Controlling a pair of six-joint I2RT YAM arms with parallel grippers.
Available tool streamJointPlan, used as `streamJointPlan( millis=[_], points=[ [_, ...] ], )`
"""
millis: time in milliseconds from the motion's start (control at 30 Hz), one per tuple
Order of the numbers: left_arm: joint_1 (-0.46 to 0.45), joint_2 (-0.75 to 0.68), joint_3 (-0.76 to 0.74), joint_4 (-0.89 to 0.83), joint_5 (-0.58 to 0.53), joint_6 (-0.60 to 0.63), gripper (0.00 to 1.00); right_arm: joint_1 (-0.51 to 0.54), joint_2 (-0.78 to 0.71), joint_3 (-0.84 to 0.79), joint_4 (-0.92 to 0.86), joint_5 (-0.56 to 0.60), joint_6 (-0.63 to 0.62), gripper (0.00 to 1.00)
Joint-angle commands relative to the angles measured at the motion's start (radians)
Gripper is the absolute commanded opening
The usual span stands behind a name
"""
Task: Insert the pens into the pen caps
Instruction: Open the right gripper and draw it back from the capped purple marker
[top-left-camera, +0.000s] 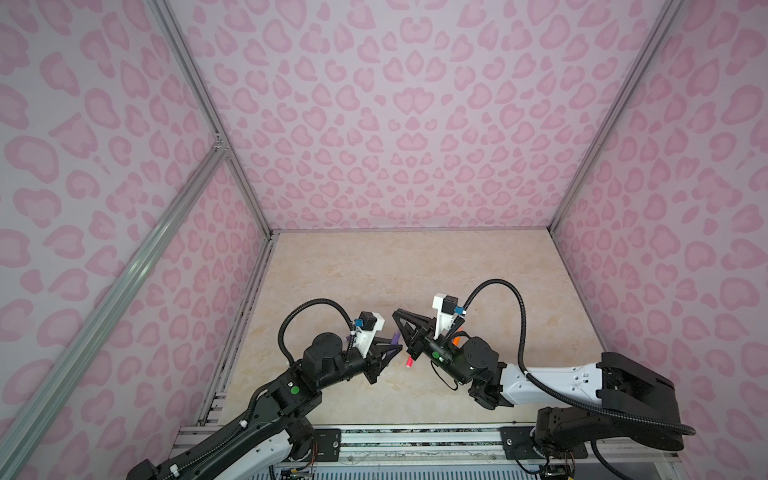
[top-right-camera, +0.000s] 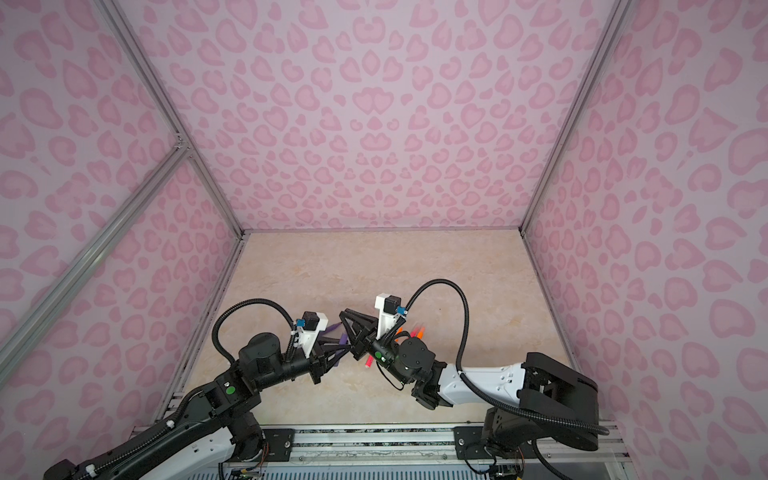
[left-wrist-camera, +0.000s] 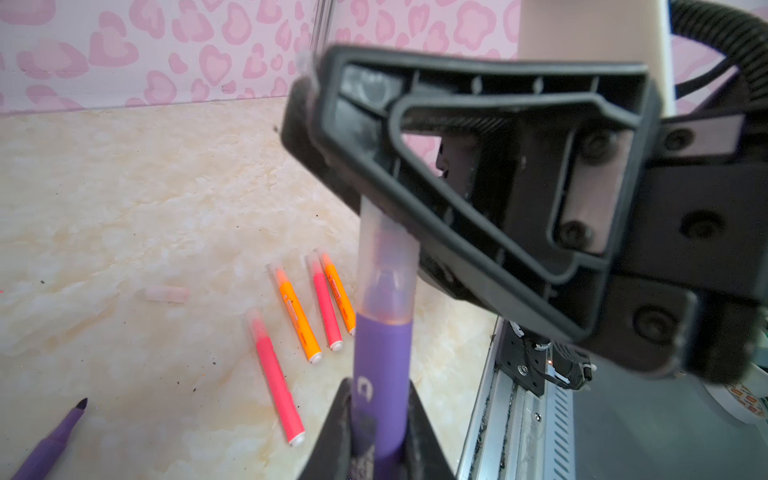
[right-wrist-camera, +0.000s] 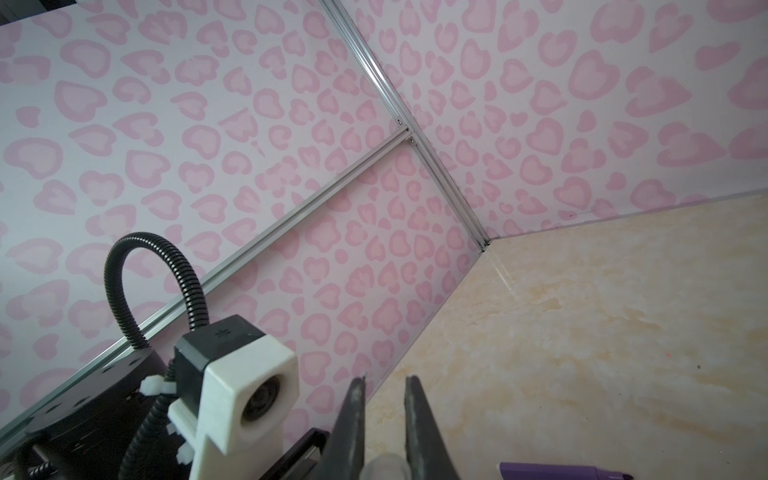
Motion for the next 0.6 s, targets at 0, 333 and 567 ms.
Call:
streamJointPlan(
  millis=[0, 333, 567],
  points=[
    [0.017, 0.005, 0.044, 0.243, -0.306, -0.082, 0.04, 0.038, 0.009, -0.008, -0.174, -0.170, -0.004, 0.00],
    [0.014, 0.175, 0.036, 0.177, -0.315, -0.124, 0.03, 0.011, -0.124, -0.019, -0.390, 0.045, -0.008, 0.46],
    [0.008, 0.356, 0.024, 0.111, -0.350, -0.159, 0.03, -0.099, -0.280, -0.028, -0.691, 0.196, 0.062, 0.57]
  ],
)
